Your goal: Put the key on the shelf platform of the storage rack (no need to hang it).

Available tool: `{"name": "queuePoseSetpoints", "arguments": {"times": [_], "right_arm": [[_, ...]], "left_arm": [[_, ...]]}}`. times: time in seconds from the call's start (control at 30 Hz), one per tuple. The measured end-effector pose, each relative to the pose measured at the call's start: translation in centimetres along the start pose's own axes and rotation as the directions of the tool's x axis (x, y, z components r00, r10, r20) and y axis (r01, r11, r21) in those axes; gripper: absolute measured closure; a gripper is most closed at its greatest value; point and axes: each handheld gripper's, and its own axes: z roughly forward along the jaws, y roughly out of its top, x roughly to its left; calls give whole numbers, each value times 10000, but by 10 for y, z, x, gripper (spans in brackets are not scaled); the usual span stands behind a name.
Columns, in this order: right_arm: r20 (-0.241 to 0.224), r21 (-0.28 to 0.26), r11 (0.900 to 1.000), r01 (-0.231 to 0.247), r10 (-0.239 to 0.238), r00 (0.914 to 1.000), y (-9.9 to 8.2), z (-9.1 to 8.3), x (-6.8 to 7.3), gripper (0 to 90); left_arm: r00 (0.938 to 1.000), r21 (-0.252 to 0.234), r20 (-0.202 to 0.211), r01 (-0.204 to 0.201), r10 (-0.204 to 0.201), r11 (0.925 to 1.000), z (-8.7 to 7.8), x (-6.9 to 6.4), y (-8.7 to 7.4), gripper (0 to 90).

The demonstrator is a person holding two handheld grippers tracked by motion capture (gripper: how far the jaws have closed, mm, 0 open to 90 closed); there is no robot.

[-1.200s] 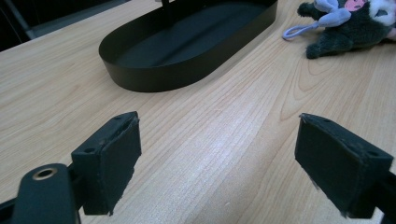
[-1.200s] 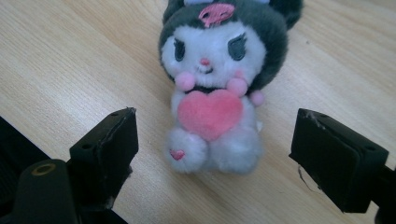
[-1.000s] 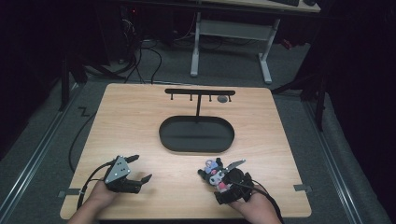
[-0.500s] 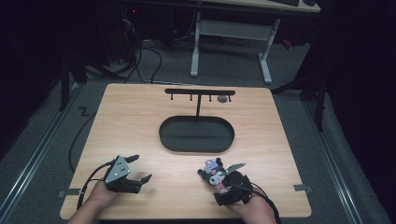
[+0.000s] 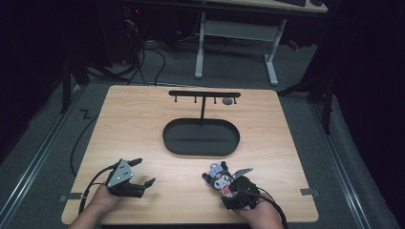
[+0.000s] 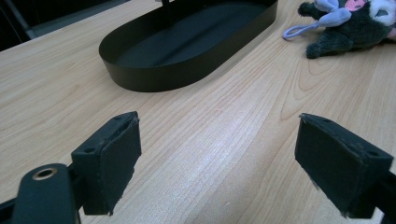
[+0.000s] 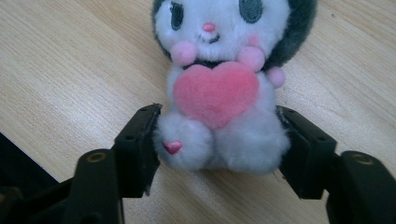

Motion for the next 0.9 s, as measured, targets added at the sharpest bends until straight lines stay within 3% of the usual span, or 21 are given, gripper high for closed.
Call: {"name": "queuePoseSetpoints", "arguments": {"times": [0.23,0.27,0.47,0.5,0.6,0.9], "right_arm": [[40,6,10000,49,-49,10000,1,0,-2,427],[17,106,9996,-244,244,9997,0,0,0,432],[70,65,10000,-3,2,10000,1,0,-2,480],[133,170,9995,-249,247,9996,1,-1,0,488],[218,94,9998,160,-162,9996,2,-1,-1,504],[146,-99,9999,98,-96,9998,10,-12,-3,507]], "left_arm": [[10000,7,9,0,0,10000,0,0,0,154],[10000,5,7,-1,1,10000,0,0,0,154],[10000,-1,4,-13,13,10000,0,0,0,154],[10000,0,2,-13,13,10000,0,0,0,154],[10000,1,0,-8,8,10000,0,0,0,154],[10000,12,10,-22,22,10000,0,0,0,154]]}}
